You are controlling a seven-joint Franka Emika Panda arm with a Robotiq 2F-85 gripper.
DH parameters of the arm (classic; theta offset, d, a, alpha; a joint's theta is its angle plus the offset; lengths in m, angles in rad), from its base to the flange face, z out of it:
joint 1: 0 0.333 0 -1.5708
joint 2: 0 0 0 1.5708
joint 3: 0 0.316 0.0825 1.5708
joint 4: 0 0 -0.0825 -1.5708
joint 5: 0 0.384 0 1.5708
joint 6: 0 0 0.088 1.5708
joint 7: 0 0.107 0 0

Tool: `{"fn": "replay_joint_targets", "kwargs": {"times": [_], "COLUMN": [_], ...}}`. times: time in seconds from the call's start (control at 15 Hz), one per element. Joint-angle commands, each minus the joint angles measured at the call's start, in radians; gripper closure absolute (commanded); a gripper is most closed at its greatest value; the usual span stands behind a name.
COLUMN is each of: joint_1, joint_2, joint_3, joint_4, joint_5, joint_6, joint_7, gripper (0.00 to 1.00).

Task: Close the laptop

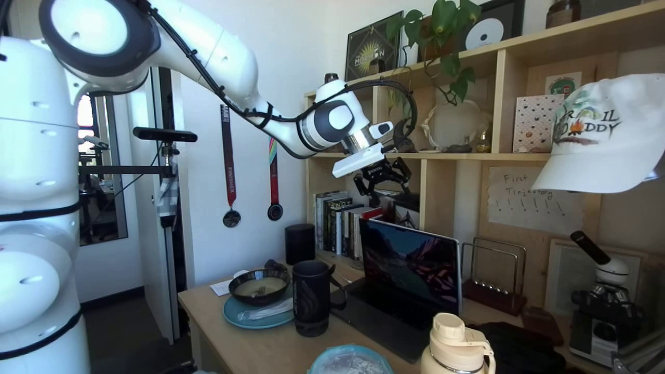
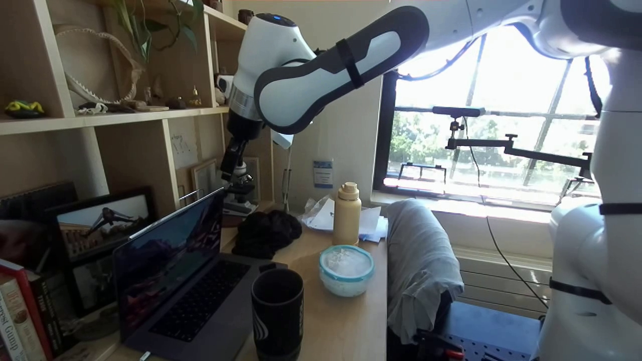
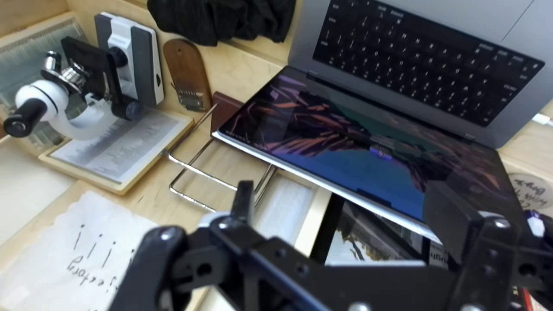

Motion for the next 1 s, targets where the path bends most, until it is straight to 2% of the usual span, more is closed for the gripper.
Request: {"fn": "replay_joint_targets", "kwargs": {"times": [0.0,0.07,0.4,0.93], "joint_1": [-0.009,-0.016,-0.014,-0.020], "joint_2": [0.062,0.034,0.058,0.143], "joint_3": [0.024,0.026,0.030,0.075], "joint_4": [0.076,0.034,0.065,0.076], "joint_5": [-0.016,-0.003,-0.004,0.055], "joint_6": [0.068,0.042,0.054,0.201], "joint_7": [0.060,0.025,0.042,-0.011], "gripper": [0.00,0.00,0.00,0.00]}}
